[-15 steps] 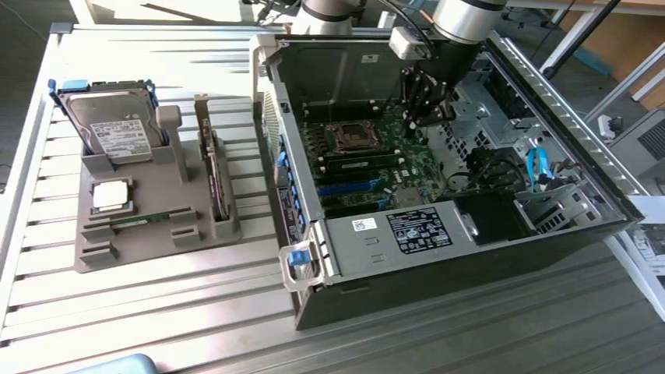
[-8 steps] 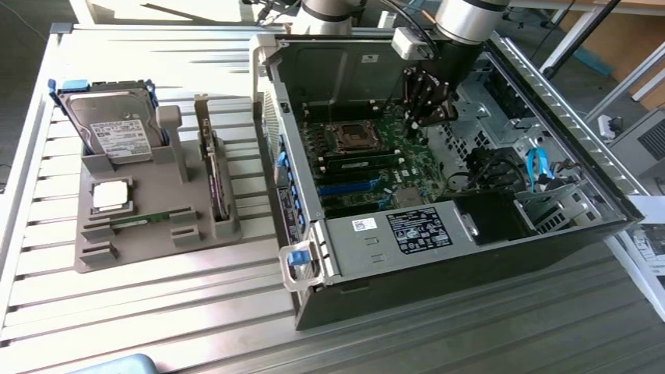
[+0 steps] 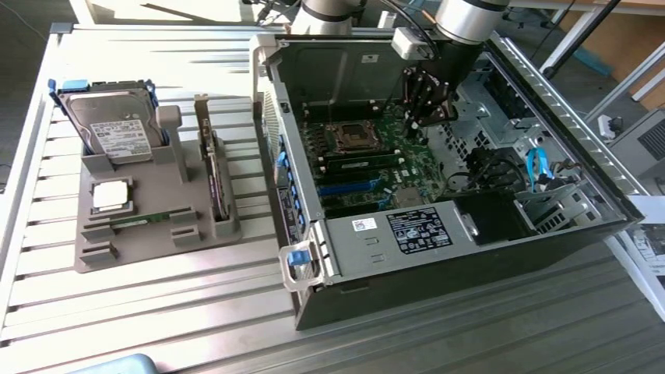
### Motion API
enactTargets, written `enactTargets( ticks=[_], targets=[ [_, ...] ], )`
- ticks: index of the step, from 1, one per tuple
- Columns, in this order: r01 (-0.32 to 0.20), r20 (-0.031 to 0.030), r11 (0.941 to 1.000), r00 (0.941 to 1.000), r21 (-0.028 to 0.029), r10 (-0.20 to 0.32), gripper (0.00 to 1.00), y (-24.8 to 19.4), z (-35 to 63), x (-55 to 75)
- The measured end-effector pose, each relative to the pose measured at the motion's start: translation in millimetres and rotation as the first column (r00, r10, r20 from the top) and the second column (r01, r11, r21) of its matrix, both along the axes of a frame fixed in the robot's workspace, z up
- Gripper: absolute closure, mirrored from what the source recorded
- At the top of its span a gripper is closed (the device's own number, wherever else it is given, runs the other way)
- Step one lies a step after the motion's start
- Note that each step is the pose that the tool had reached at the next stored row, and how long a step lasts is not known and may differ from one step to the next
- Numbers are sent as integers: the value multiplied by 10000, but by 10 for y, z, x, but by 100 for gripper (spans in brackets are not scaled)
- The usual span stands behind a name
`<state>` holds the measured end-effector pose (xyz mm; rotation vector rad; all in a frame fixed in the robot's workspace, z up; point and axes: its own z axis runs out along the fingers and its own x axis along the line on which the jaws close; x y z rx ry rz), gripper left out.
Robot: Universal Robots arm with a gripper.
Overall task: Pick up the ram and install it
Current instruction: 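Press down the ram until it locks into place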
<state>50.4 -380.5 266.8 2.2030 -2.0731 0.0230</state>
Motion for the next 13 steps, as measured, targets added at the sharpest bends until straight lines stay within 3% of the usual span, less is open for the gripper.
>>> enactTargets(
  ticks=[7,13],
  targets=[
    [0,-1,10000,10000,0,0,89,0,-68,-1],
    [0,-51,10000,10000,-13,0,89,0,-208,-29]
  ],
)
